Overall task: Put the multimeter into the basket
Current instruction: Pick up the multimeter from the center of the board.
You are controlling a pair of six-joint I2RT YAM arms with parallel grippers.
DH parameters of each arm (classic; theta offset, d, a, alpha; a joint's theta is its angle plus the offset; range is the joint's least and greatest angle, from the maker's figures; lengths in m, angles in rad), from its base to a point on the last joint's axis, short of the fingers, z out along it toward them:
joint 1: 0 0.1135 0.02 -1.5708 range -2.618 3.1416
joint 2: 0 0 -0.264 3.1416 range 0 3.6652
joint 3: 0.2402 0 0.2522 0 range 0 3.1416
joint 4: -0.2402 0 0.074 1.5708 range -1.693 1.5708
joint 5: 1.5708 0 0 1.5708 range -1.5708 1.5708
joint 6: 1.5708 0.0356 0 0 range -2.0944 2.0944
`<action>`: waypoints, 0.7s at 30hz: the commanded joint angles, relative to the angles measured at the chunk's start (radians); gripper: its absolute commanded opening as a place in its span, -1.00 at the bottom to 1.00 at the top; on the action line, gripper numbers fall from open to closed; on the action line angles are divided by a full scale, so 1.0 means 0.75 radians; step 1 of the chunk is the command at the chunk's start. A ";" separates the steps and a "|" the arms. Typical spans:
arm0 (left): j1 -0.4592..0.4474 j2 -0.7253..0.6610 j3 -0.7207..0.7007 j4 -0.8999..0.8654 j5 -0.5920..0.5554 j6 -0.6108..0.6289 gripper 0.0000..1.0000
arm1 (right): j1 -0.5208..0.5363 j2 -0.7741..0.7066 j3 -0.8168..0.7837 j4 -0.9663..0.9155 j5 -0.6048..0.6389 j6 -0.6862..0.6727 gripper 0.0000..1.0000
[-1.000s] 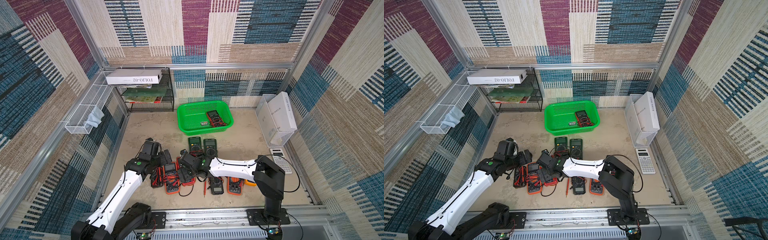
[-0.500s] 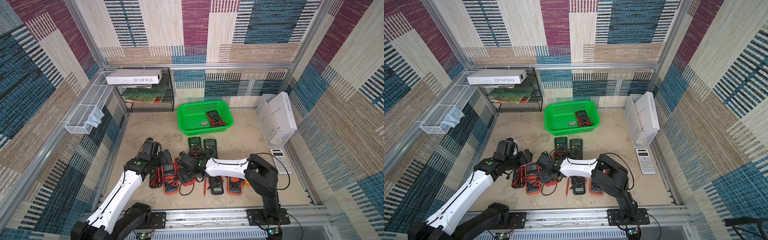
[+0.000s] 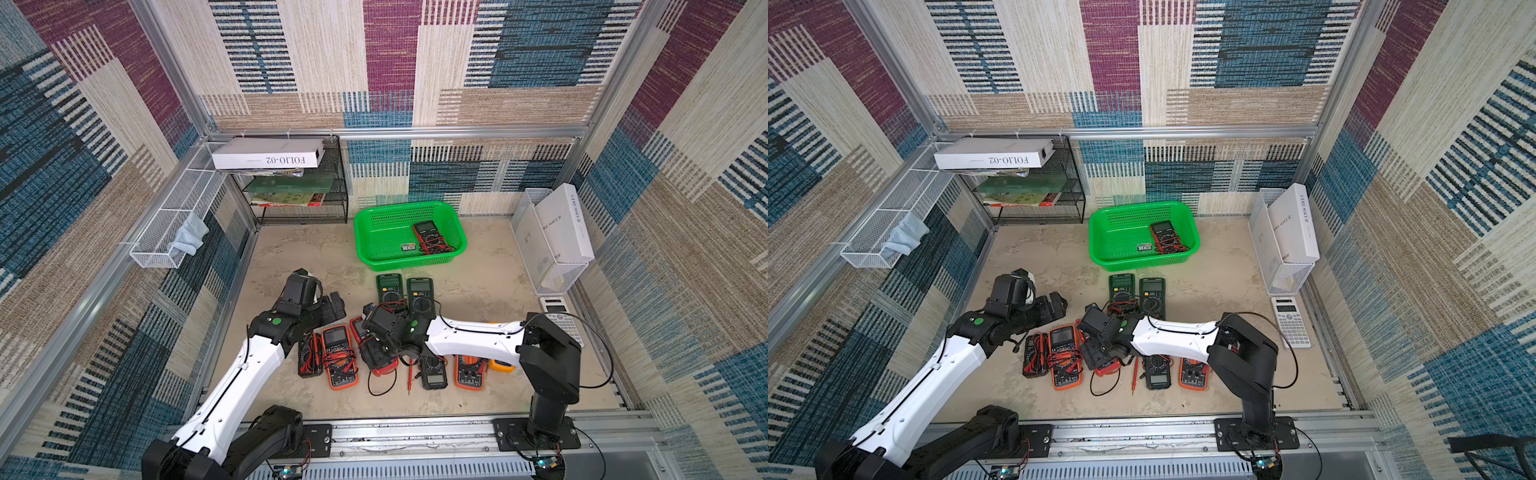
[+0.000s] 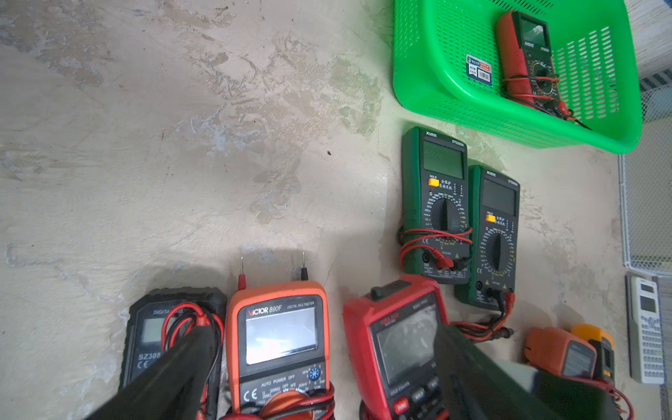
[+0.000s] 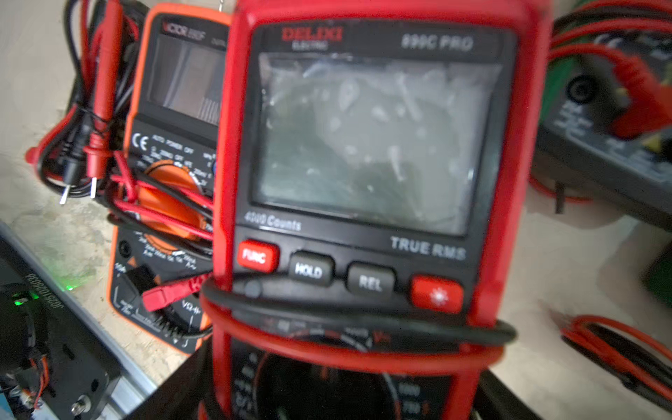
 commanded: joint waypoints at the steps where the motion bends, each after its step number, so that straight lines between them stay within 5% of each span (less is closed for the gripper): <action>1: 0.003 0.008 0.025 0.003 0.019 -0.012 0.98 | 0.002 -0.064 0.004 0.006 0.044 -0.017 0.39; 8: 0.003 0.011 0.067 -0.001 0.025 -0.012 0.98 | -0.070 -0.178 0.116 -0.079 0.114 -0.095 0.41; 21: 0.002 0.078 0.143 0.006 0.107 0.052 0.98 | -0.470 -0.075 0.552 -0.095 0.162 -0.319 0.45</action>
